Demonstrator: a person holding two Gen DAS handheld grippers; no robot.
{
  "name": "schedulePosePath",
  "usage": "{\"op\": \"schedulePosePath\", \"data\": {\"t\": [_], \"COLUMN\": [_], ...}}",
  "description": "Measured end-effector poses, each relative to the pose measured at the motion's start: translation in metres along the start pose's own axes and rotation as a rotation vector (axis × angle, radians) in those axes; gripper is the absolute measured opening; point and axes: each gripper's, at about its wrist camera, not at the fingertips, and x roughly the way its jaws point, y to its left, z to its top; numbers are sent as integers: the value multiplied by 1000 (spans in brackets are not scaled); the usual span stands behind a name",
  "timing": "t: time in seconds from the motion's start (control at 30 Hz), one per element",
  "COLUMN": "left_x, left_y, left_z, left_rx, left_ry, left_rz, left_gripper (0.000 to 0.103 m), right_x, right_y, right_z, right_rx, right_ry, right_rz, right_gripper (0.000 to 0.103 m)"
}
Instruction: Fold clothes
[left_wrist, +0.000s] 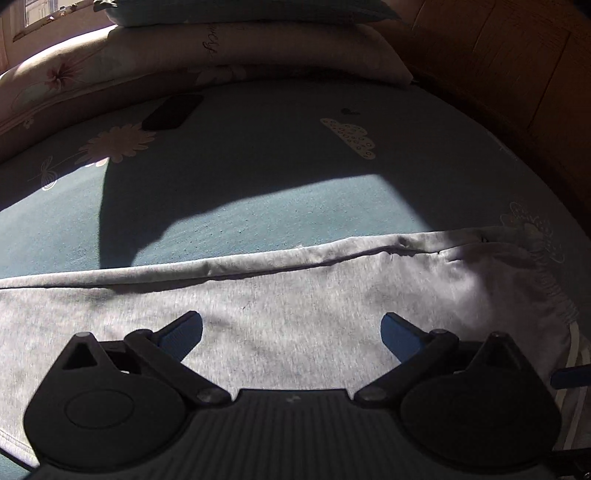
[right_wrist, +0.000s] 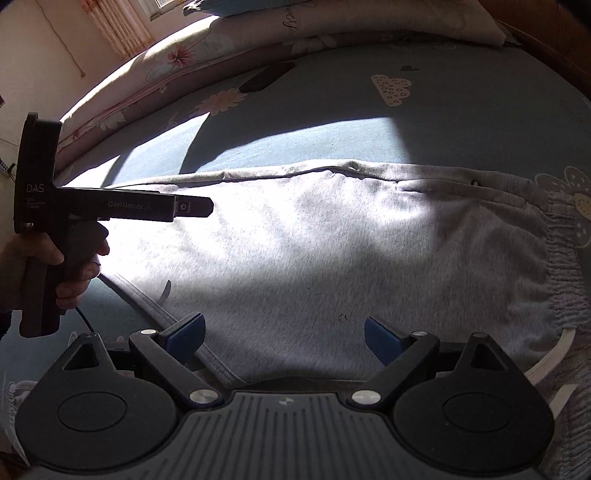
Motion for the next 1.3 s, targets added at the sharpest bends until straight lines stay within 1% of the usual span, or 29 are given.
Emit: {"op": "schedulePosePath", "data": {"t": [0.03, 0.13, 0.23, 0.27, 0.33, 0.47, 0.6, 0.7, 0.73, 0.83, 0.9, 1.0, 1.07, 1.2, 1.23, 1.27, 1.3], "left_x": [7, 36, 60, 68, 82, 97, 101, 85, 76, 50, 38, 30, 33, 41, 43, 44, 46], "left_y": [-11, -36, -50, -54, -61, -65, -62, -65, -67, -77, -87, -104, -108, -103, -102, -100, -98], "left_z": [5, 13, 16, 16, 18, 32, 44, 42, 40, 28, 20, 7, -1, -12, -14, -15, -17], "left_rx": [-12, -61, -49, -44, -12, -2, -52, -61, -70, -108, -108, -70, -65, -97, -97, -95, -94], "left_ry": [-6, 1, 28, 49, 69, 43, 78, 97, 90, 82, 72, 59, 81, 133, 146, 160, 173], "left_rz": [12, 117, 192, 208, 246, 284, 291, 278, 259, 142, 30, -27, -22, -21, -16, -4, 7], "left_gripper": [102, 102, 102, 102, 103, 103, 103, 102, 102, 102, 102, 102, 102, 102, 102, 102, 102], "right_x": [-6, -21, -37, -41, -48, -52, -56, -59, -59, -54, -44, -15, 6, 44, 49, 51, 50], "right_y": [-9, -34, -63, -72, -90, -113, -126, -134, -137, -145, -150, -159, -169, -187, -191, -195, -198], "right_z": [-1, -4, -2, -1, 1, 4, 6, 15, 20, 37, 47, 59, 65, 69, 70, 70, 72], "right_rx": [-2, -4, 17, 25, 41, 54, 46, 32, 26, 4, -15, -33, -15, 34, 26, 11, -6], "right_ry": [-2, -3, -11, -21, -37, -46, -44, -48, -54, -55, -49, -27, -2, 78, 85, 72, 51], "right_rz": [6, 17, 36, 42, 50, 55, 66, 69, 71, 95, 110, 121, 140, 158, 146, 127, 78], "right_gripper": [95, 96, 96, 98, 99, 99, 99, 99, 99, 100, 101, 101, 101, 101, 101, 101, 101]}}
